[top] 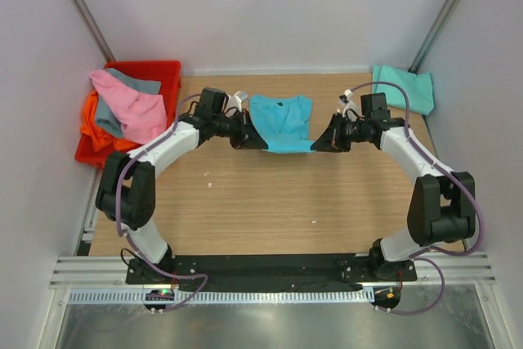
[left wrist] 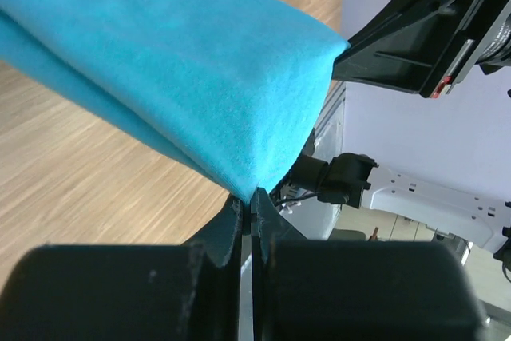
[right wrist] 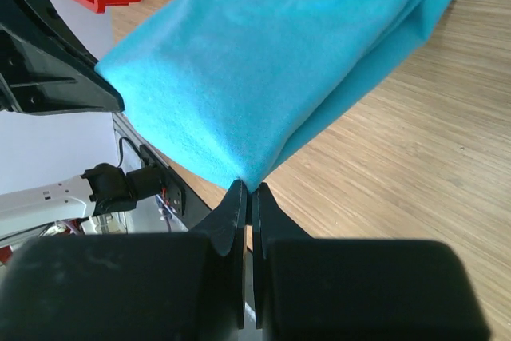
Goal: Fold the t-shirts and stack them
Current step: Fold the tshirt
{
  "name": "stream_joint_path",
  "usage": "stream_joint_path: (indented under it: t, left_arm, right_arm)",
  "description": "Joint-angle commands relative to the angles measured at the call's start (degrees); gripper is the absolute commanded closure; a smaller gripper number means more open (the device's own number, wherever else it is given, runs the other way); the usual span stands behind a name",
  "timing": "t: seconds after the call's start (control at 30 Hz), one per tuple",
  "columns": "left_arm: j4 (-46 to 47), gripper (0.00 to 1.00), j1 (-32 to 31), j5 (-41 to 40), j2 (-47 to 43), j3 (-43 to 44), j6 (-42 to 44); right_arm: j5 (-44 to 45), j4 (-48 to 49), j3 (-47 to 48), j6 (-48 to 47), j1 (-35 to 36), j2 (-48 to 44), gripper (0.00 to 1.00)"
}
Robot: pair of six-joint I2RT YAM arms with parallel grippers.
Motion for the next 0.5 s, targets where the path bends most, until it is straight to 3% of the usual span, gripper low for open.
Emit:
stream_joint_path:
  t: [0.0, 0.3, 0.47]
  left_arm:
    - [1.0, 1.0, -0.7, -0.8, -3.8, -1.7, 1.7]
    - [0.6, 1.0, -0.7, -2.5, -6.5, -4.2, 2.6]
    - [-2.2, 1.0, 0.8, -2.6, -2.6, 2.4, 4.9]
  right_arm:
    - [1.0, -1.3, 0.4, -0.4, -0.3, -3.7, 0.99]
    - [1.6, -1.7, 0.8, -1.0, -0.3, -3.9, 0.99]
    - [1.8, -2.1, 5.8, -2.3, -0.2, 0.8, 0.98]
